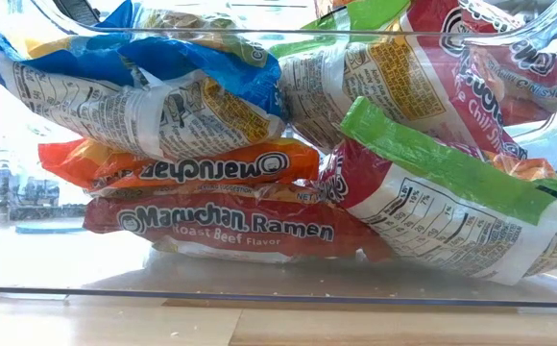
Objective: Pick & Place Food Item
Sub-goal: Put the silver spoon into the white bin, then put the top black spoon into the white bin
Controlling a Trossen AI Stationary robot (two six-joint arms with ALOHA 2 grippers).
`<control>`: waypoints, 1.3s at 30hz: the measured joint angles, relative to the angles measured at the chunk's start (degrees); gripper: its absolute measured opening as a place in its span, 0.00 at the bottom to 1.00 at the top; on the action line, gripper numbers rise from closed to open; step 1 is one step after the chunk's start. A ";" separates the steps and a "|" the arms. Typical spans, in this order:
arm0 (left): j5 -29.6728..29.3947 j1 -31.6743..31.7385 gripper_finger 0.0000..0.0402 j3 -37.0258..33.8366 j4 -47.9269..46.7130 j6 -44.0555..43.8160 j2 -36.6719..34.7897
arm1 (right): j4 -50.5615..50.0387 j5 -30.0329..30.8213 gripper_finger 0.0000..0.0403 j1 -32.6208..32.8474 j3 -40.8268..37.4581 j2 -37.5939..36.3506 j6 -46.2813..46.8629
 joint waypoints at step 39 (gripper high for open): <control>43.42 -1.69 0.26 -14.92 -21.75 47.68 -25.45 | -0.06 -0.20 0.43 1.84 0.00 0.00 -0.44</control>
